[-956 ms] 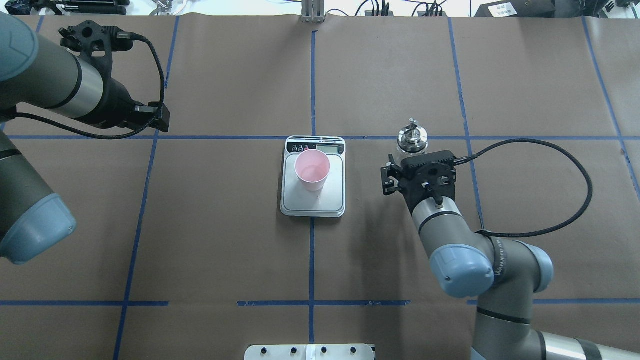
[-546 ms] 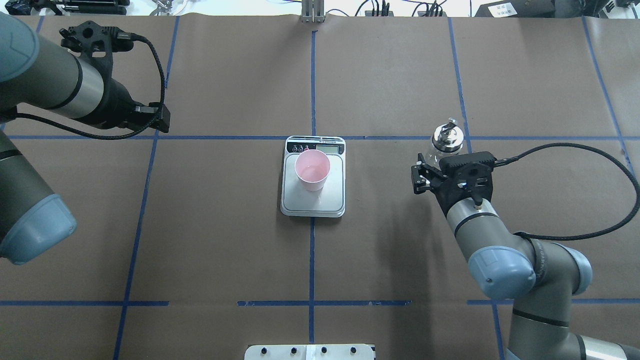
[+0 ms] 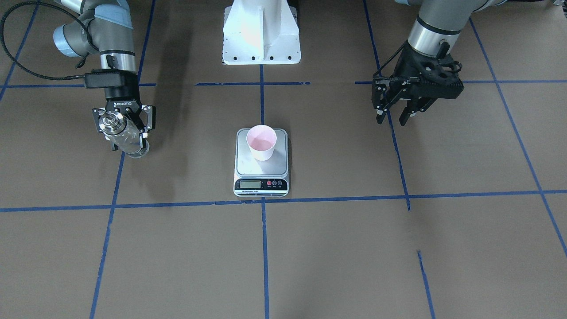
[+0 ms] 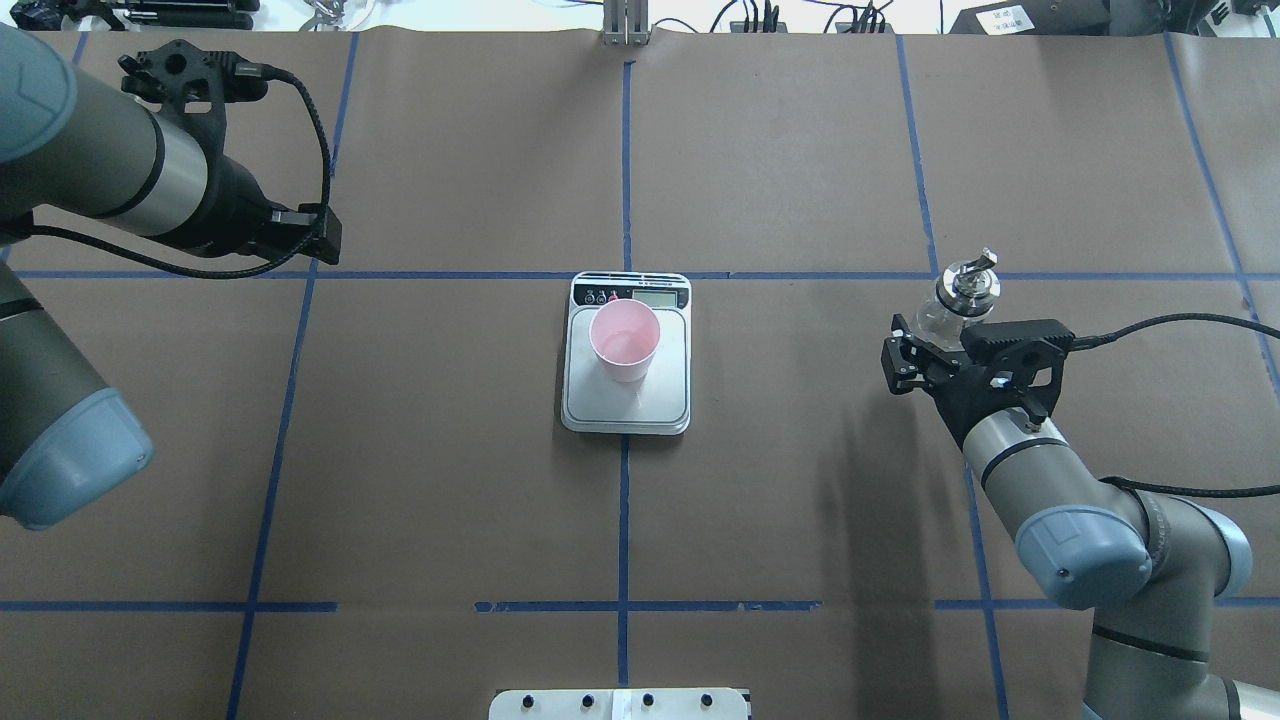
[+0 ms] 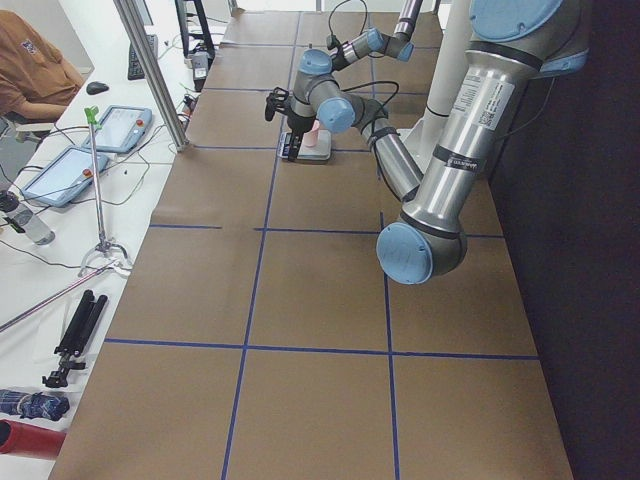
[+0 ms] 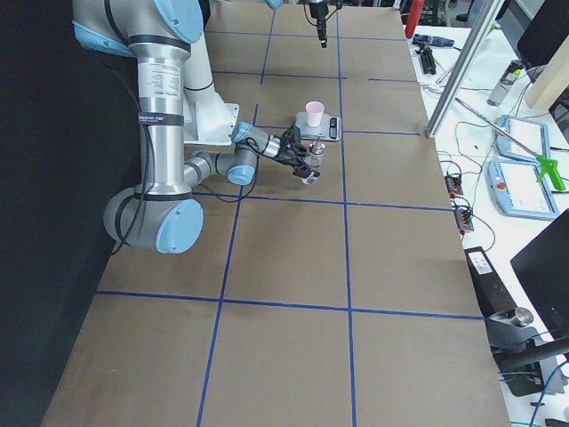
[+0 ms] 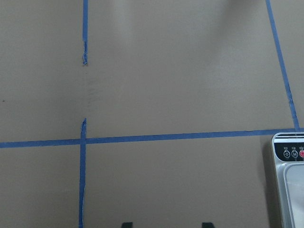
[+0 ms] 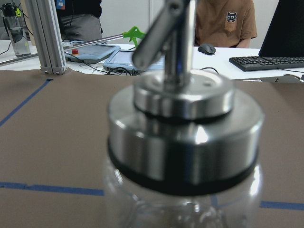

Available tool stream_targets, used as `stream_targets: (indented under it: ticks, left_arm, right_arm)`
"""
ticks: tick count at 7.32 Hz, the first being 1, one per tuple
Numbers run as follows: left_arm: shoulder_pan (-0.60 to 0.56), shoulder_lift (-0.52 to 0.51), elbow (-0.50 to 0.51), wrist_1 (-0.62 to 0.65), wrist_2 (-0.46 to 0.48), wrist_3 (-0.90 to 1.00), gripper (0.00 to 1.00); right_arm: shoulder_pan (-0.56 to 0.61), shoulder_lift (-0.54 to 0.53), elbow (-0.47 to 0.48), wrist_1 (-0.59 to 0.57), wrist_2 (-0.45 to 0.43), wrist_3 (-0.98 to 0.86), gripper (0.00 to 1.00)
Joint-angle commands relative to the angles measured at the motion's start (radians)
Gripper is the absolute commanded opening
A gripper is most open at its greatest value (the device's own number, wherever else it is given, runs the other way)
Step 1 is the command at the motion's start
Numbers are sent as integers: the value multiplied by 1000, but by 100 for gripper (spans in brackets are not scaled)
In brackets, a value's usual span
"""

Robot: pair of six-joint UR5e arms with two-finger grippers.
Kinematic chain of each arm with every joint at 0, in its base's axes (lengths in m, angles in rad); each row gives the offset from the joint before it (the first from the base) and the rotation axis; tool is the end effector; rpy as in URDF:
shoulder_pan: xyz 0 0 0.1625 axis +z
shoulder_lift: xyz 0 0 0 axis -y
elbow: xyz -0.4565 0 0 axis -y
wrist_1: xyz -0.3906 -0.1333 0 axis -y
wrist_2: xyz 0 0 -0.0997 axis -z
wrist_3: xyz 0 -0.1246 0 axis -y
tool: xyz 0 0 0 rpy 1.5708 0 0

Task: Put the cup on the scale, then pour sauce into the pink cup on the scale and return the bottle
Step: 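Carry the bottle back with the right gripper and lower it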

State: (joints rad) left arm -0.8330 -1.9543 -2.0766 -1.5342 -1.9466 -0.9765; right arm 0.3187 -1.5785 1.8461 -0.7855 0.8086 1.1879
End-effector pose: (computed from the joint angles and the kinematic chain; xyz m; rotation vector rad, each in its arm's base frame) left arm 0.3184 -0.4805 0.2837 0.2846 0.8668 -0.0617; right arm -0.4069 -0.3652 0.4737 0.9886 -0.7004 0.3444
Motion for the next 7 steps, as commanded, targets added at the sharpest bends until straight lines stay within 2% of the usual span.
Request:
stream_targets:
  ticks: [1, 7]
  left_arm:
    - [-1, -2, -2, 0, 0, -1, 58]
    - [-5, 2, -16, 8, 0, -1, 58]
  right_arm:
    - [-1, -3, -34, 11, 1, 41, 0]
    - [-1, 0, -65, 11, -5, 110, 0]
